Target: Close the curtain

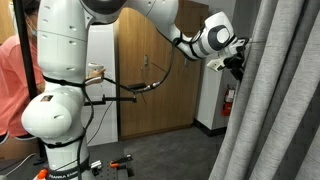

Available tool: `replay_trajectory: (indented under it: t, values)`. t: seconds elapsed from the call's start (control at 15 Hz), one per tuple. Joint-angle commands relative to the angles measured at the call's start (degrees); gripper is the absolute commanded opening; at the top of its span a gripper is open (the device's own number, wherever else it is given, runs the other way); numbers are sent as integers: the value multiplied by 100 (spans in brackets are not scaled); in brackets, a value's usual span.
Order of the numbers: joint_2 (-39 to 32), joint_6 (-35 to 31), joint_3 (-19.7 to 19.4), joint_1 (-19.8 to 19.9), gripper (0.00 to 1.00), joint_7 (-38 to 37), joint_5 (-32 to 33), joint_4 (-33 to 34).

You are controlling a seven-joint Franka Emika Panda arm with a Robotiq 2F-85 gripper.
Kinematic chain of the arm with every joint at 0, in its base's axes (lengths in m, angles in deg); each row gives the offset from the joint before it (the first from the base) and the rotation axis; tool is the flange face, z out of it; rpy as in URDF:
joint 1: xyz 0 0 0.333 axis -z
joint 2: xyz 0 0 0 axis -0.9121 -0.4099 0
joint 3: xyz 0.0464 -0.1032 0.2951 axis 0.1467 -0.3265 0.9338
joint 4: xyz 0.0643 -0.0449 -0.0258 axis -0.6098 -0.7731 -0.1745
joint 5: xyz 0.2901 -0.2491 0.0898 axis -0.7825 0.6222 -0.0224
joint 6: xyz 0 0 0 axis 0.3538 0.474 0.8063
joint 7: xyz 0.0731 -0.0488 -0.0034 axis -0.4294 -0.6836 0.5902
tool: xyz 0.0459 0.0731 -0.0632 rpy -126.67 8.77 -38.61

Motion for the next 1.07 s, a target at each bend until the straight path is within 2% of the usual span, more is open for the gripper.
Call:
replay_trajectory:
  t: [0.0,0.53,0.8,1.0]
  values:
    - [-610,431,61,-243,1,817,-416,729]
    - [-1165,831,285,-801,1,1805,-576,1500]
    - [-1229,976,425,-1002,1,2084,-627,1603]
    - [-1050,913,553,-1090,1,2263,-693,1340]
